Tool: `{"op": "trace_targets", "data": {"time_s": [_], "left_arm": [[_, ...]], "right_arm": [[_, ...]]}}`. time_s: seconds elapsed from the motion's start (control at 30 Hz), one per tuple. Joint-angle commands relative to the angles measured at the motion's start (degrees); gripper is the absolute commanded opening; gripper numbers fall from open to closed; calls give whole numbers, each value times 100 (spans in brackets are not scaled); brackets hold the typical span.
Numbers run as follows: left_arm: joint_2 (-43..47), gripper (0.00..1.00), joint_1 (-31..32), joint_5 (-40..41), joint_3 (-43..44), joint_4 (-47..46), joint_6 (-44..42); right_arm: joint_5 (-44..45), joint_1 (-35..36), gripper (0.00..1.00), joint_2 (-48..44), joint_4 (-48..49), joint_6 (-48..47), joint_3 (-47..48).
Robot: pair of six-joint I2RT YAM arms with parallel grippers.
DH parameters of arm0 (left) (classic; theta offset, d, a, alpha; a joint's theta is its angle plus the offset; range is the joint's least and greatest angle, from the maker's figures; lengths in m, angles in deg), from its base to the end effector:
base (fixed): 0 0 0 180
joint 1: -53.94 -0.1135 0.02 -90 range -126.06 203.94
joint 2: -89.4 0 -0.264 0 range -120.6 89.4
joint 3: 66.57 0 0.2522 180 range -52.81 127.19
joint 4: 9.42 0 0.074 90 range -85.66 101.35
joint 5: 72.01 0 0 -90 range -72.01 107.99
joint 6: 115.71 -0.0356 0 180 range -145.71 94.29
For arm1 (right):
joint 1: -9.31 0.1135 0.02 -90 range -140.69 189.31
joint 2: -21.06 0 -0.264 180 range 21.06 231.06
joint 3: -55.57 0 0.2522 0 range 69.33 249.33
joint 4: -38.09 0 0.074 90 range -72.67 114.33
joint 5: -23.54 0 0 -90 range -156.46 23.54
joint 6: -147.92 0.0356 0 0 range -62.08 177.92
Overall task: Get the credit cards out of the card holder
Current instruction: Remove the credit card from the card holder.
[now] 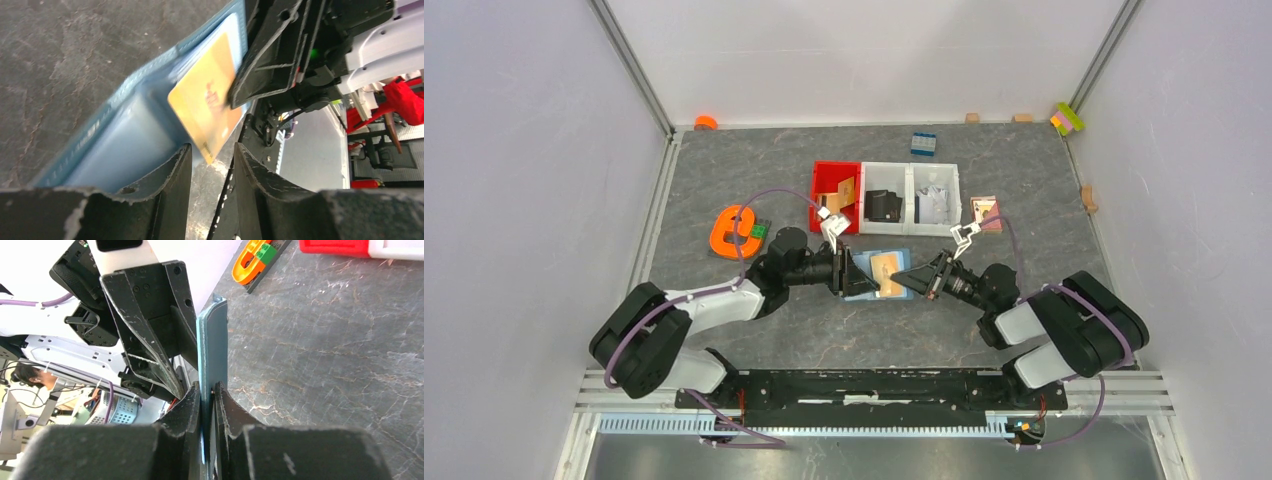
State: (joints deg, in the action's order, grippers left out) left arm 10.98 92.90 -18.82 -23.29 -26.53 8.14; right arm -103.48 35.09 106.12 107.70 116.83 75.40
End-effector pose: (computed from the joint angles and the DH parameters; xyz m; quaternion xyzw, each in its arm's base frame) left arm 0.1971 -0.1868 0.1952 0.2196 0.7587 -0.5365 0.2971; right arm 0.1753 0.1085 0.1553 -0.0395 0.6841 0.6280 0.3688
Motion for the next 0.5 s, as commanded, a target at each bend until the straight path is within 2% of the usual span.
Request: {"op": "trace_targets", "data": {"time_s": [0.0, 0.23, 0.4, 0.47], "left_arm": [[-81, 39, -28, -498, 74, -888, 402], [-151, 23, -157, -607, 29, -1115, 581], [-186, 6, -283, -677, -77, -1441, 802], [-194, 2, -322, -665, -87, -1436, 816]], "right_arm": [[-130, 125, 0, 110, 887, 144, 57], [-274, 191, 0, 427, 1591, 564, 92], [-298, 194, 0, 446, 1709, 649, 97], [-296, 193, 0, 411, 1679, 618, 88]]}}
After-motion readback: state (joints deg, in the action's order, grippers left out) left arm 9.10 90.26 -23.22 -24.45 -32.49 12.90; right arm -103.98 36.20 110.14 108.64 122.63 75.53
